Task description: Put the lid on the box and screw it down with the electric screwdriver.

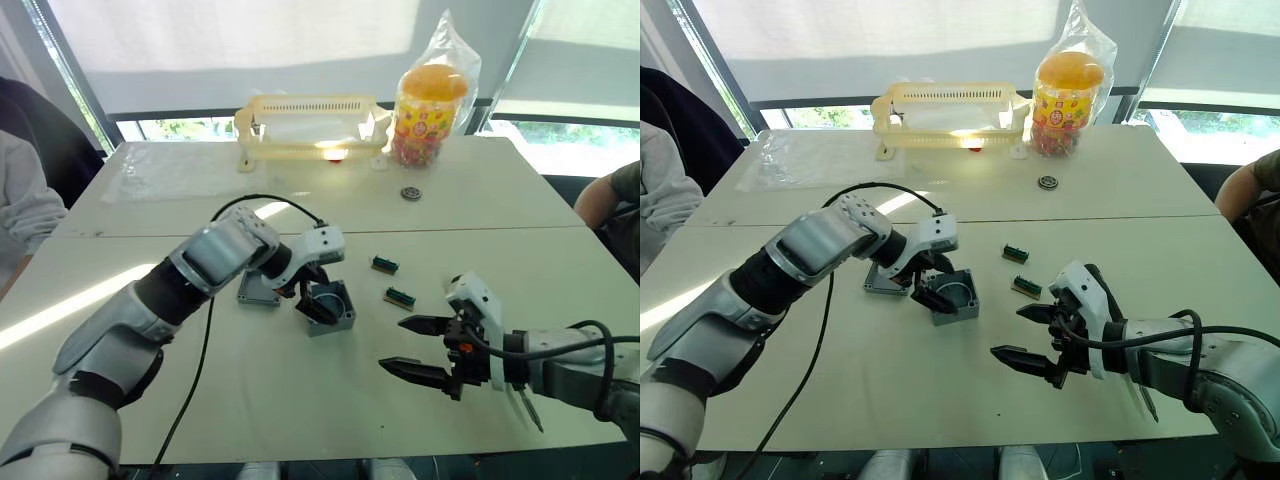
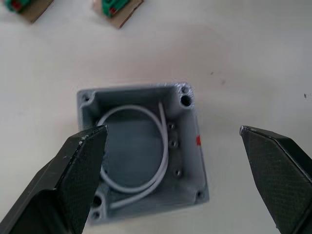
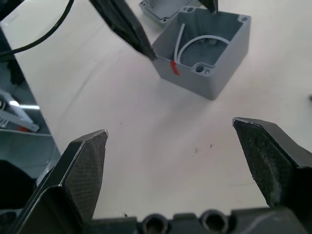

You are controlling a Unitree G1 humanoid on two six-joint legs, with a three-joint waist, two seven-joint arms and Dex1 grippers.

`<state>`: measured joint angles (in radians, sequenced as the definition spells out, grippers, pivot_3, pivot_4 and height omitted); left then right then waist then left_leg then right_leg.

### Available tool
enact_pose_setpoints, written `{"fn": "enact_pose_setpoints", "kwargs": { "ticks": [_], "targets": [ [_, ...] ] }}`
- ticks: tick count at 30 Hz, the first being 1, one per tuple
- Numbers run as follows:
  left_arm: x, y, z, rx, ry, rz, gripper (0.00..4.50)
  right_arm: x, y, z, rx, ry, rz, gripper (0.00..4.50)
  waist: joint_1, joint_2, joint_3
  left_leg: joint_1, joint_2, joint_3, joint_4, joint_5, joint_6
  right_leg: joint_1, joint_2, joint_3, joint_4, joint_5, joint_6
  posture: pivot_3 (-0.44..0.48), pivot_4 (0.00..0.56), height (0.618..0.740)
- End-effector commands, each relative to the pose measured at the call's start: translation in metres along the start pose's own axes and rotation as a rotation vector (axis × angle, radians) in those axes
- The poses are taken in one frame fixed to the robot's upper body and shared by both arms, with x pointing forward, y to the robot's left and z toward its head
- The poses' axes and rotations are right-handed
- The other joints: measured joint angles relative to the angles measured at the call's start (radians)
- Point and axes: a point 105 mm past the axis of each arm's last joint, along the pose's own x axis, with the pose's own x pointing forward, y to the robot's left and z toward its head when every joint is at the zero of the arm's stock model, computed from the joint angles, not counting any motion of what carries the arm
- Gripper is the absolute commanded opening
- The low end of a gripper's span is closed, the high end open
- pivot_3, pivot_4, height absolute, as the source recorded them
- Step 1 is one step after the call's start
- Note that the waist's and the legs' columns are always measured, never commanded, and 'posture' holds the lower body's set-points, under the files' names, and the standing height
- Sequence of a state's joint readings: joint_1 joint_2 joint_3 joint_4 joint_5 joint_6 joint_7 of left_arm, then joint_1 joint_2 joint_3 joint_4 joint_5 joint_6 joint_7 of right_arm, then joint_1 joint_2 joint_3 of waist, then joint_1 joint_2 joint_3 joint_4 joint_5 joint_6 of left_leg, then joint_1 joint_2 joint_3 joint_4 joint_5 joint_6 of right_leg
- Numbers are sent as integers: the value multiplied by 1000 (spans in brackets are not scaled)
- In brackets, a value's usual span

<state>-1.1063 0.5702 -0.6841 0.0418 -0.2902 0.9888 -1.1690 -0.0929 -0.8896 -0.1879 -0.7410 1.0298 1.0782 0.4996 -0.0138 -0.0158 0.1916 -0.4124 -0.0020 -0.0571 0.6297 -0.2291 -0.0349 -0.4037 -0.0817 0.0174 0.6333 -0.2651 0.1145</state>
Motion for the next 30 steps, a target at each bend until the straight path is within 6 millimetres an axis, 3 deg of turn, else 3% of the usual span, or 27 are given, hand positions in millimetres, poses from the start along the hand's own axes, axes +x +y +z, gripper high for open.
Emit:
{"fn": "enact_pose_setpoints", "kwargs": {
  "ticks": [1, 12, 17, 21, 26, 30],
  "targets": [
    [2, 2, 4, 38, 16, 21, 4471, 0, 4, 5, -39, -37, -22, 4500, 2, 0, 0, 0, 0, 0, 0, 0, 0, 0, 0, 0, 0, 0, 0, 0, 150, 740],
    [16, -12, -2, 40, 54, -35, 4471, 2, 0, -2, -33, -65, -73, 4500, 3, 0, 0, 0, 0, 0, 1, 0, 0, 0, 0, 0, 0, 0, 0, 0, 150, 740],
    [22, -13, -12, 35, 91, -41, 2279, 2, -2, -2, -35, -70, -91, 4500, 3, 0, 0, 0, 0, 0, 1, 0, 0, 0, 0, 0, 0, 0, 0, 0, 150, 740],
    [25, -12, -16, 18, 102, -43, 115, 2, -3, -2, -38, -71, -106, 4500, 6, 1, -1, 0, 0, 0, 1, 0, 0, 1, 0, 0, 1, 0, 0, 0, 150, 740],
    [24, -8, -12, 31, 95, -33, 46, -2, -5, 1, -40, -72, -125, 4500, 15, 3, -2, 4, 0, -1, 2, 0, 0, 7, 0, -1, -1, 0, 0, 0, 150, 740],
    [16, -17, -6, 222, 69, -103, 46, -6, -4, 1, -38, -68, -125, 4500, 19, 3, -2, 4, 0, -1, 2, 0, 0, 6, 0, -1, -1, 0, 0, 0, 150, 740]
  ]
}}
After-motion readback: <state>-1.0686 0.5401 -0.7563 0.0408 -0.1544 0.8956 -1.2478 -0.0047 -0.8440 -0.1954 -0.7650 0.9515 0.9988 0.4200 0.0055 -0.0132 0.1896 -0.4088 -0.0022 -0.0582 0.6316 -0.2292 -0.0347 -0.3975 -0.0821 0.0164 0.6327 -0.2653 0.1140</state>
